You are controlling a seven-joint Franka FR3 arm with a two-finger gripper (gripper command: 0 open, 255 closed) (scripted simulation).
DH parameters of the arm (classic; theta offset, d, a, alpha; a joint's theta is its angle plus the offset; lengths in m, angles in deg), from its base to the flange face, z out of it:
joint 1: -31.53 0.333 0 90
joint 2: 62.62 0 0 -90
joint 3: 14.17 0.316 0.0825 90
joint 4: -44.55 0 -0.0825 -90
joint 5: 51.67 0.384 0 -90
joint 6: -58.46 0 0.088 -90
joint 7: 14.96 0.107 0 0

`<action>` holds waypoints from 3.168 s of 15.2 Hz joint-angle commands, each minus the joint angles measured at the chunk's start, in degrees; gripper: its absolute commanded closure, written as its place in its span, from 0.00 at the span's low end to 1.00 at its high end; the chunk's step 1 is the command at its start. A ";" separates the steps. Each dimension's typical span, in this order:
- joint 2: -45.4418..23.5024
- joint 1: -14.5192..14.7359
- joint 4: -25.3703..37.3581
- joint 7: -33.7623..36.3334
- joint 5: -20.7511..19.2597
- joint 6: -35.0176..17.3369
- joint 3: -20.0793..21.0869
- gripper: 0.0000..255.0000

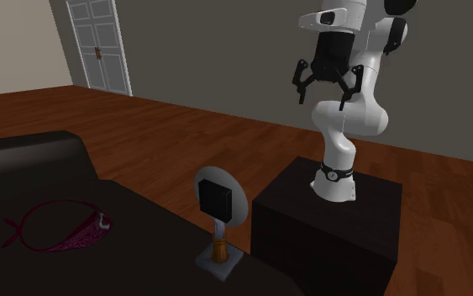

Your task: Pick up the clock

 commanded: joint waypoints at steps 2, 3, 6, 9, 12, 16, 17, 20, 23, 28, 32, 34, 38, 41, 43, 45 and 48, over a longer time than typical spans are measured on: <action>-1.26 0.39 0.34 -3.61 -0.87 -0.55 -1.79 0.00; -2.65 0.88 0.83 -7.17 -1.72 -1.11 -3.59 0.00; -7.62 2.43 3.10 -17.80 -3.81 -2.75 -8.73 0.00; -13.60 4.19 6.50 -28.39 -5.05 -4.27 -13.46 0.00; -20.41 6.09 10.89 -39.01 -5.26 -5.55 -17.74 0.00; -30.56 8.38 18.05 -53.29 -3.76 -6.67 -22.49 0.00; -33.26 8.75 20.04 -56.88 -3.07 -6.82 -23.39 0.00; -41.60 9.44 26.49 -67.49 -0.49 -6.86 -25.47 0.00; -50.07 9.04 33.59 -77.57 2.42 -6.25 -26.15 0.00; -52.26 8.62 32.58 -79.62 3.17 -9.02 -25.88 0.00; -52.79 8.58 30.42 -79.70 3.42 -11.65 -25.84 0.00; -52.76 8.60 30.50 -79.68 3.41 -11.54 -25.84 1.00; -52.72 8.60 30.48 -79.67 3.39 -11.53 -25.84 1.00; -52.72 8.60 30.50 -79.68 3.39 -11.51 -25.84 1.00; -52.81 8.58 30.44 -79.70 3.43 -11.65 -25.84 1.00; -52.47 8.61 31.60 -79.64 3.27 -10.18 -25.86 1.00; -52.09 8.64 33.48 -79.60 3.09 -7.96 -25.89 1.00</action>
